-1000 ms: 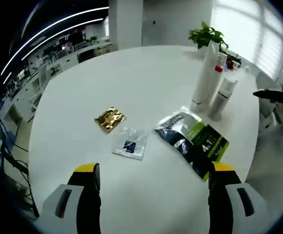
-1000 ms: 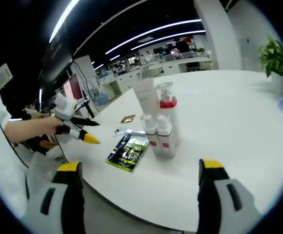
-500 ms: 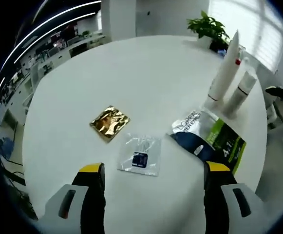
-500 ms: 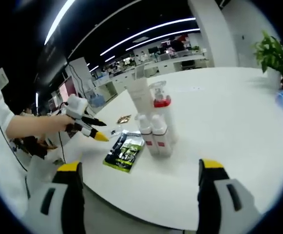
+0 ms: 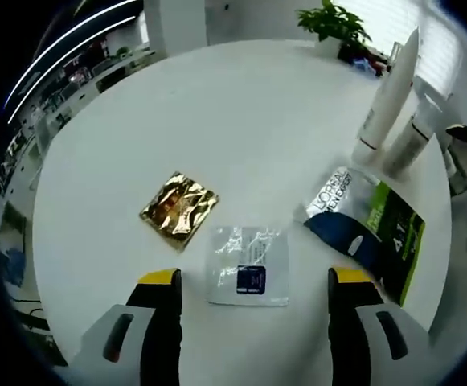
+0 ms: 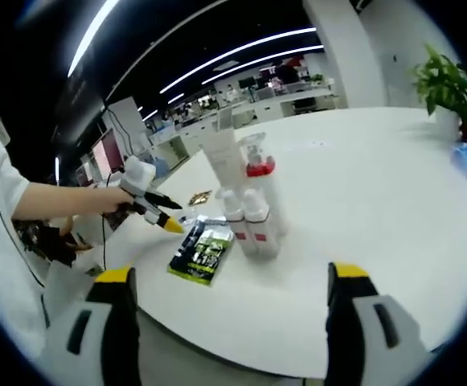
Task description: Arrange the skincare products in the storage area until every visible bottle or jar stands upright without overlapping.
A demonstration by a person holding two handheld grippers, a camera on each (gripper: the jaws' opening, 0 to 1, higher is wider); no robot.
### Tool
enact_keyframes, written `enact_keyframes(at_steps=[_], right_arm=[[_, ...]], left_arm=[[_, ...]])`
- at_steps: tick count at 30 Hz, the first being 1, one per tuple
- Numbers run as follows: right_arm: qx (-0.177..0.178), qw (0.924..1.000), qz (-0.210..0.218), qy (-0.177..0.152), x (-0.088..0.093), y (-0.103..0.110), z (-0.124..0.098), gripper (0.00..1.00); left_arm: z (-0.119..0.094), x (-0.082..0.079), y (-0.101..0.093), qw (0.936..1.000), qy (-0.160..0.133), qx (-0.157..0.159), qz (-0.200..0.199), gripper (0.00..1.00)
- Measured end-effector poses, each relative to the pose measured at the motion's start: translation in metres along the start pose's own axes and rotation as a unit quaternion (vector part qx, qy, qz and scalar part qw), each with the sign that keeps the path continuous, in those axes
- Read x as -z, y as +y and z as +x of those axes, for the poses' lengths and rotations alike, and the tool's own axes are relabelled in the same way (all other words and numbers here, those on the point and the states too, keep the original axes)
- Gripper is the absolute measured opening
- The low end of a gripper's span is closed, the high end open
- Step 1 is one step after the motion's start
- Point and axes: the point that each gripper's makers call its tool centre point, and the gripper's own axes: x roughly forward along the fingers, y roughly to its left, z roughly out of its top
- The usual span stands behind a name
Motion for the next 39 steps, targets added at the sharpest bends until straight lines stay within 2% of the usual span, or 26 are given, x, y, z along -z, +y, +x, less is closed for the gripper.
enact_keyframes(at_steps=[10,17,20,24,30,39], right_arm=[[0.002,1.0,0.0,0.002,0.0012,-0.0007,0.0006,0.98],[0.002,1.0,0.001,0.003,0.0017,-0.0011,0.0009,0.98],[0.003,1.0,0.001,0.003,0.0018,-0.001,0.001,0.98],[0.004,1.0,0.0,0.003,0.0017,-0.0011,0.0008,0.98],[0.005,1.0,0.001,0.004,0.0018,-0.0014,0.0007,0.98],[0.003,1.0,0.0,0.003,0.0013,-0.0004,0.0003,0.98]], left_arm=[[0.0038,0.0001,0.0038,0.9998,0.008,0.004,0.019,0.63],[0.0034,-0.0018,-0.0004,0.999,0.008,0.017,0.04,0.56],[0.0031,-0.0027,0.0019,0.9991,0.007,0.017,0.039,0.51],[0.0034,-0.0041,0.0033,0.9985,0.006,0.023,0.049,0.38],[0.0035,-0.0048,0.0026,0.9979,0.011,0.027,0.059,0.37],[-0.0041,-0.0053,-0.0033,0.9943,0.02,0.039,0.097,0.37]])
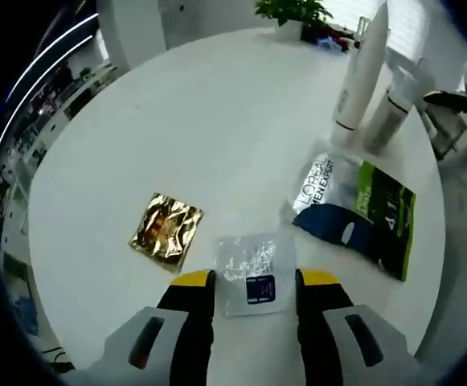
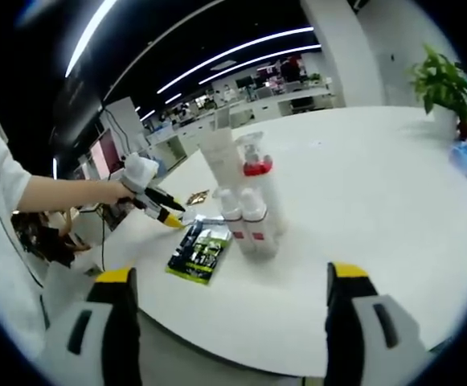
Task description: Arrange the skincare products in the storage area until every visible bottle or jar stands upright without overlapping.
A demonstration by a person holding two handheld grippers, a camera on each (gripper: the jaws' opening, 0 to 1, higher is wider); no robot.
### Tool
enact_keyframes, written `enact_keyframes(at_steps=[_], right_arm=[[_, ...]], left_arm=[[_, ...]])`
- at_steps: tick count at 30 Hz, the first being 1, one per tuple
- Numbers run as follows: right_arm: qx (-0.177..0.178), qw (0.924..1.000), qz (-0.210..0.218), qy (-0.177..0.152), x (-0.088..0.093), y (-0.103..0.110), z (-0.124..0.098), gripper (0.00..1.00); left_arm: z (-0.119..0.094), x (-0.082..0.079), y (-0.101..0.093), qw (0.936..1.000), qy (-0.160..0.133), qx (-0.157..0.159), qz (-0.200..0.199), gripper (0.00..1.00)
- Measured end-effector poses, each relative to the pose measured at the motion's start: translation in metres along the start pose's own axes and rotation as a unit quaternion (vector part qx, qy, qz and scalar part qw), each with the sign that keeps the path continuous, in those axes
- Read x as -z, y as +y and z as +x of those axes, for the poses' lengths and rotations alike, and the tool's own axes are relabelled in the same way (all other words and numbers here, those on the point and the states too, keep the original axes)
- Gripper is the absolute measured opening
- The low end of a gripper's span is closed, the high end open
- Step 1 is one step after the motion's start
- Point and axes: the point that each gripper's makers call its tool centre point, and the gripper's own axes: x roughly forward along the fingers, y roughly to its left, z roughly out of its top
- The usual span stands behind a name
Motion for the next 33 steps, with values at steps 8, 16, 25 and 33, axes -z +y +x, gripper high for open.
enact_keyframes(at_steps=[8,16,25,33], right_arm=[[-0.003,1.0,-0.003,-0.001,0.0,0.001,0.0,0.98],[-0.004,1.0,-0.008,-0.003,-0.001,0.002,0.0,0.98],[-0.005,0.9999,-0.011,-0.003,-0.001,0.002,0.0,0.98],[-0.004,0.9999,-0.013,-0.005,-0.002,0.002,-0.001,0.98]], left_arm=[[-0.014,-0.001,-0.004,0.9979,0.017,0.019,0.059,0.37],[-0.027,0.001,-0.028,0.9889,0.037,0.056,0.133,0.37],[-0.034,0.008,-0.055,0.9759,0.064,0.092,0.188,0.37],[-0.033,0.021,-0.08,0.9633,0.09,0.119,0.223,0.37]])
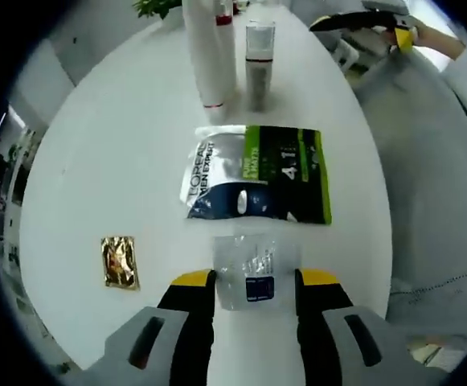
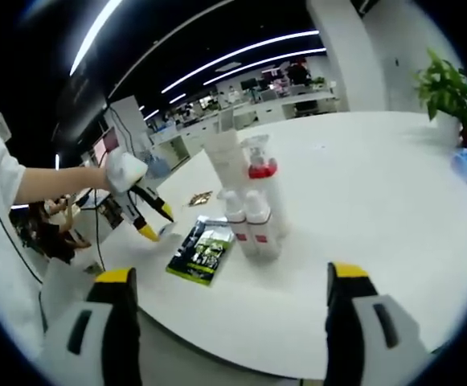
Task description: Arrange the skincare products in the storage area until every visible bottle or jar stands upright without overlapping.
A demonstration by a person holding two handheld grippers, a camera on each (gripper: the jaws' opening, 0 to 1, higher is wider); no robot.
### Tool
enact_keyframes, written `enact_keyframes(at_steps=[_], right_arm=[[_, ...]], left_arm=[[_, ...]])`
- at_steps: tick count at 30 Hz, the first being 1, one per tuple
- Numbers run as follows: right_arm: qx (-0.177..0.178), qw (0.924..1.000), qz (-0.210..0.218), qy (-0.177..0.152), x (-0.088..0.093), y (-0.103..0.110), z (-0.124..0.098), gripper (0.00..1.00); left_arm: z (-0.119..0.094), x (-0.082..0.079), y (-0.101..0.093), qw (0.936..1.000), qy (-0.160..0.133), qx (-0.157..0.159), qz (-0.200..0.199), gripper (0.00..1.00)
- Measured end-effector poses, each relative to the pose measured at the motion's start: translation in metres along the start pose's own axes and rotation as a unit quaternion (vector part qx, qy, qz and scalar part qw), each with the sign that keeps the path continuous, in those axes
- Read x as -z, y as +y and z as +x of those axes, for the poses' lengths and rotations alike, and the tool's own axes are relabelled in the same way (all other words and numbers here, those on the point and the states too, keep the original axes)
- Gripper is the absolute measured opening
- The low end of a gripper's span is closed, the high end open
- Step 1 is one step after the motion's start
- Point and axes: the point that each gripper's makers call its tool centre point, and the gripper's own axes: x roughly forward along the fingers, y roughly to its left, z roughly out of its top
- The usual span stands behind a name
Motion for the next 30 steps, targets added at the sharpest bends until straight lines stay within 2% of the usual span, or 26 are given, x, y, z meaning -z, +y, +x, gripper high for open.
enact_keyframes(at_steps=[6,18,30], right_arm=[[0.0,1.0,-0.002,0.002,0.0,0.001,0.0,0.98],[0.001,1.0,-0.004,0.005,0.001,0.001,0.001,0.98],[0.001,1.0,-0.003,0.007,0.002,0.0,0.001,0.98]], left_arm=[[0.007,-0.001,-0.013,0.9999,0.003,0.012,0.01,0.37],[0.018,0.004,-0.025,0.9997,0.01,0.018,0.016,0.37],[0.023,0.007,-0.026,0.9997,0.012,0.016,0.014,0.37]])
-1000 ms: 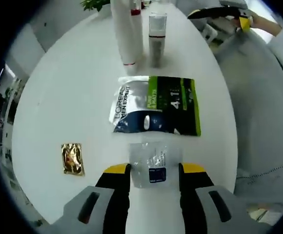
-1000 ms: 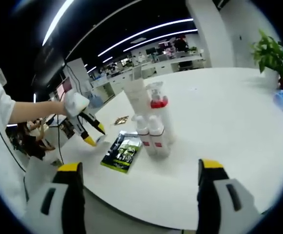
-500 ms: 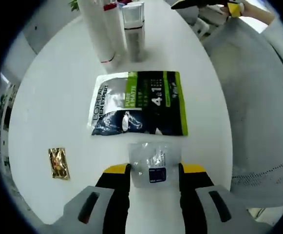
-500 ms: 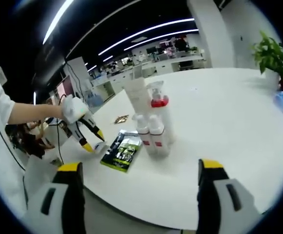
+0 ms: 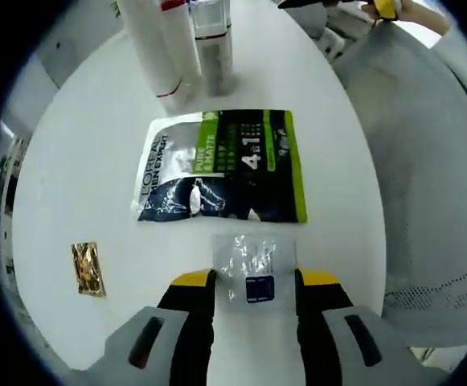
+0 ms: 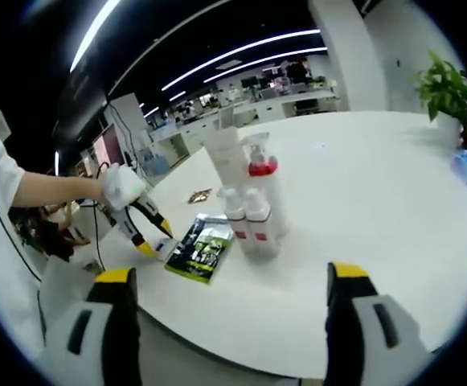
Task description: Arrange the skincare products in the storage area until every visible bottle or jar stands upright without overlapping.
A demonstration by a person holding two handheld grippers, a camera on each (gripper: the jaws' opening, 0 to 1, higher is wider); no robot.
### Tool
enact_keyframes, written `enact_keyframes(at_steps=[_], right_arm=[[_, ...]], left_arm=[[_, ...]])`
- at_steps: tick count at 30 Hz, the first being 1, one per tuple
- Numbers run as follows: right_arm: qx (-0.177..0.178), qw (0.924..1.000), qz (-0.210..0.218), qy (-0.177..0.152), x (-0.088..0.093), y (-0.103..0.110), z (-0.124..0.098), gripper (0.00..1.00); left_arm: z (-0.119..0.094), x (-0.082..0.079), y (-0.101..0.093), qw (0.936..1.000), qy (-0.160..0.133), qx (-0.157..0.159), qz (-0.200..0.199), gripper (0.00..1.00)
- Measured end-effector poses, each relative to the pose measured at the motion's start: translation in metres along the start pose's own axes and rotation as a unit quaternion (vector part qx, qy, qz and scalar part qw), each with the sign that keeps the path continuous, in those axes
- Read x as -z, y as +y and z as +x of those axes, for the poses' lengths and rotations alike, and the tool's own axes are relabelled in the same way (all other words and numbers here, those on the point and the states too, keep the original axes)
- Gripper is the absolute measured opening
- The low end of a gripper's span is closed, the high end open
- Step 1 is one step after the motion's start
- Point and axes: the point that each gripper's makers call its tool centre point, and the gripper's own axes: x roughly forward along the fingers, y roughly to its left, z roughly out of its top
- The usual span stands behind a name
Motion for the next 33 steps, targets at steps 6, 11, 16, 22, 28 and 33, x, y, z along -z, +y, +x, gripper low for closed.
enact_keyframes(at_steps=[6,11,16,22,28,33], right_arm=[[0.0,1.0,0.0,0.001,0.0001,0.0001,-0.0001,0.98],[0.001,1.0,0.001,0.0,0.0,-0.0002,-0.0004,0.98],[0.001,1.0,0.001,-0.001,0.0,-0.0003,-0.0005,0.98],[0.001,1.0,0.0,-0.001,0.0001,-0.0004,-0.0005,0.98],[0.0,1.0,0.0,-0.001,0.0,-0.0004,-0.0004,0.98],[-0.001,1.0,0.0,-0.001,-0.0001,0.0,-0.0002,0.98]], left_arm=[[0.0004,-0.0003,0.0007,1.0,-0.002,-0.002,-0.001,0.37],[0.0007,-0.0001,0.001,1.0,-0.002,-0.003,0.0,0.37],[0.0004,-0.0002,0.0011,1.0,-0.003,-0.003,0.001,0.37],[0.0002,-0.0001,0.0015,1.0,-0.001,-0.006,0.006,0.41],[-0.0008,-0.0007,0.0027,0.9999,-0.002,-0.011,0.004,0.43],[-0.0035,-0.0012,0.0041,0.9998,-0.006,-0.018,-0.005,0.47]])
